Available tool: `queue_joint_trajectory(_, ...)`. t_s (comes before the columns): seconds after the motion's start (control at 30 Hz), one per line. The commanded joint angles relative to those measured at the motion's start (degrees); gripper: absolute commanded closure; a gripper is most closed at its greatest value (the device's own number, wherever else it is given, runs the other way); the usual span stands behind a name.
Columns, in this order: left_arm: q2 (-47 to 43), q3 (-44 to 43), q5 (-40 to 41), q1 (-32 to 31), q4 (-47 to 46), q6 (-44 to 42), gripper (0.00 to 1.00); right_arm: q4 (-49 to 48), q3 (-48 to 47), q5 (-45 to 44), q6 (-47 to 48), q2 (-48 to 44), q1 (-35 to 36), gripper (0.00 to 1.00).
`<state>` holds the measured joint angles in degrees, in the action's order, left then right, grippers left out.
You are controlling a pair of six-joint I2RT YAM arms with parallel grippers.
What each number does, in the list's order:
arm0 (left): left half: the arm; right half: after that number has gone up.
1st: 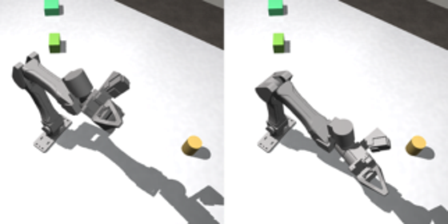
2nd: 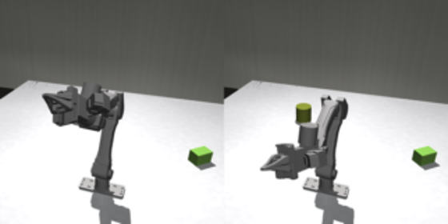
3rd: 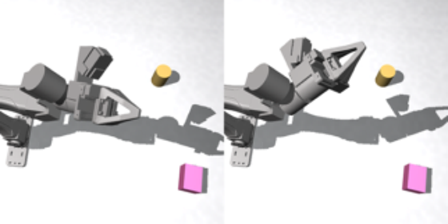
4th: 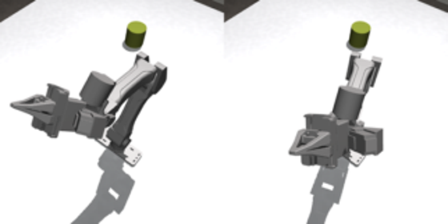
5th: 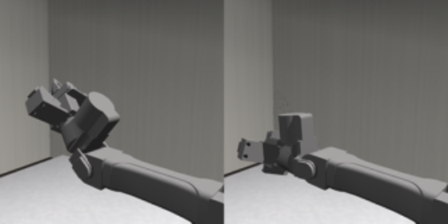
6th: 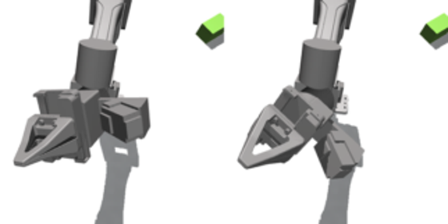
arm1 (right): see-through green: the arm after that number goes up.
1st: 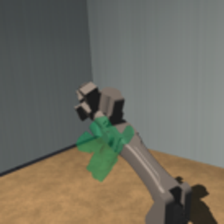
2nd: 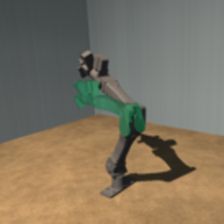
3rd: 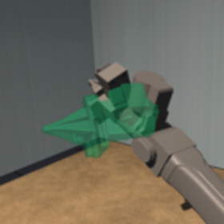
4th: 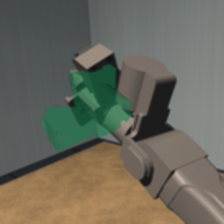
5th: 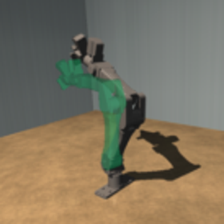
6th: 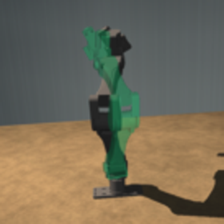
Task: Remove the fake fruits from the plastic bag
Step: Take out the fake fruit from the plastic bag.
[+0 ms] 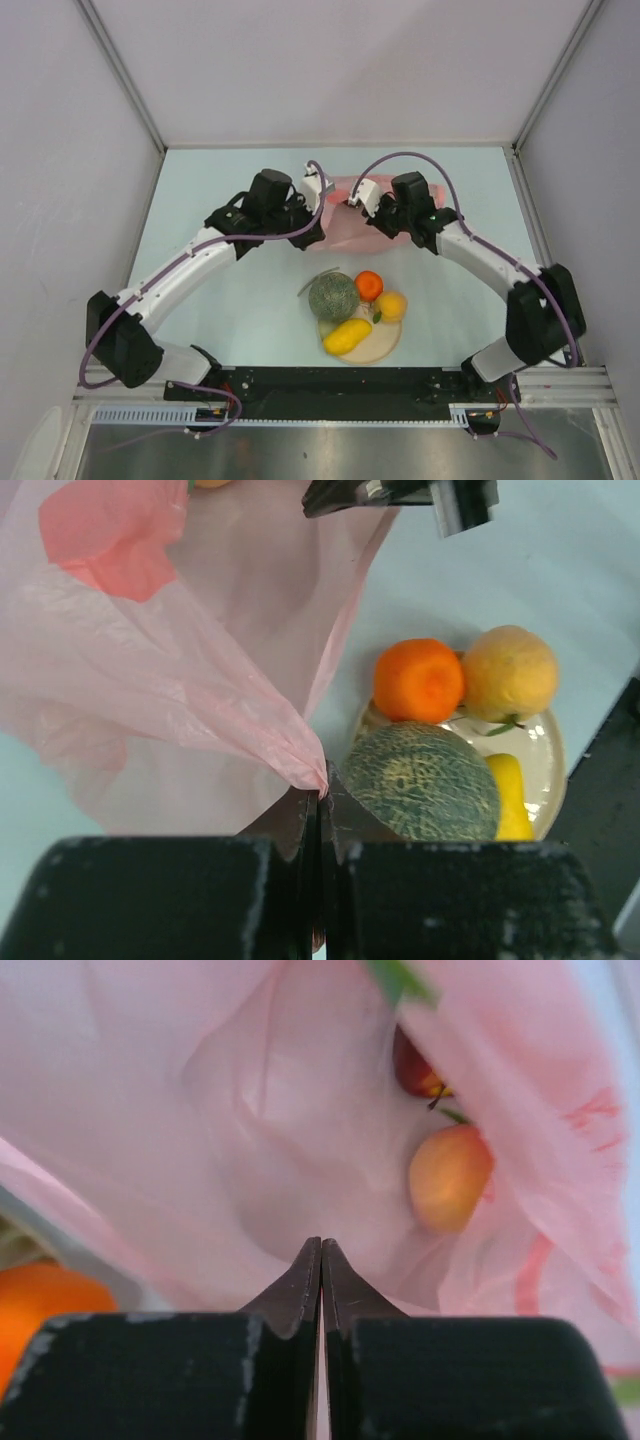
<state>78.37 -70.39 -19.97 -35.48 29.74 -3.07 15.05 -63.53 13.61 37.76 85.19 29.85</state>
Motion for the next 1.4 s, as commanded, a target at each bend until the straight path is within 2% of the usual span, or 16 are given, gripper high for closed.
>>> queue_joint_trajectory(0.0, 3.63, -2.91, 4.67, 0.24, 0.67, -3.96, 1.00, -7.07, -1.95, -1.81, 0.02, 7.35, -0.49, 1.00)
queue_joint_trajectory(0.07, 4.51, -4.31, 6.08, 0.24, 1.46, -4.83, 1.00, -3.64, -2.04, -2.27, -0.57, 9.02, -0.14, 1.00)
queue_joint_trajectory(0.17, 5.04, -4.06, 8.35, 0.24, 0.24, -7.03, 1.00, 9.34, -2.04, 2.11, -2.42, 8.94, 0.56, 1.00)
queue_joint_trajectory(0.2, 5.74, -3.53, 9.15, 0.24, -0.55, -7.38, 1.00, 10.86, -1.95, 4.13, -2.95, 9.20, 0.65, 1.00)
queue_joint_trajectory(0.27, 6.88, -2.38, 11.69, 0.24, -2.13, -8.17, 1.00, 10.97, -1.95, 3.63, -6.01, 10.08, 0.30, 1.00)
queue_joint_trajectory(0.33, 9.17, -3.78, 12.93, 0.24, -1.35, -7.48, 1.00, 5.36, -2.39, -0.23, -11.18, 11.14, -1.09, 0.99)
queue_joint_trajectory(0.4, 9.26, -3.18, 13.55, 0.24, -2.40, -7.47, 1.00, -0.09, -3.18, 0.62, -12.35, 12.19, -2.42, 0.79)
queue_joint_trajectory(0.43, 8.56, -2.22, 13.99, 0.24, -2.92, -7.82, 1.00, -1.93, -4.14, 0.81, -12.79, 12.98, -3.21, 0.59)
queue_joint_trajectory(0.53, 8.73, -5.09, 16.27, 0.24, -2.06, -8.53, 1.00, -7.04, -8.43, 1.77, -12.80, 17.18, -3.83, 0.57)
queue_joint_trajectory(0.6, 8.64, -7.12, 16.97, 0.24, -0.47, -8.44, 1.00, -8.45, -11.69, 1.86, -13.23, 20.18, -4.18, 0.49)
queue_joint_trajectory(0.63, 8.38, -7.65, 17.33, 0.24, -0.73, -8.44, 1.00, -8.46, -13.80, 1.78, -13.67, 22.98, -4.27, 0.39)
queue_joint_trajectory(0.7, 6.80, -7.74, 17.50, 0.24, -3.10, -8.27, 1.00, -8.02, -19.33, 1.69, -14.73, 26.33, -4.62, 0.35)
queue_joint_trajectory(0.8, 5.39, -8.45, 16.02, 0.24, -5.74, -9.32, 1.00, -6.62, -26.54, 0.29, -16.83, 32.31, -5.32, 0.22)
queue_joint_trajectory(0.93, 6.27, -10.46, 14.78, 0.33, -5.57, -11.25, 1.00, -3.89, -34.81, -0.69, -19.47, 38.82, -6.55, 0.01)
queue_joint_trajectory(1.3, 10.22, -13.90, 14.25, 0.24, -4.86, -12.93, 1.00, -4.06, -45.63, 1.16, -20.35, 49.54, -7.17, 0.00)
queue_joint_trajectory(1.37, 10.49, -13.90, 14.52, 0.24, -4.78, -12.58, 1.00, -5.46, -45.98, 3.25, -19.92, 50.34, -7.17, 0.09)
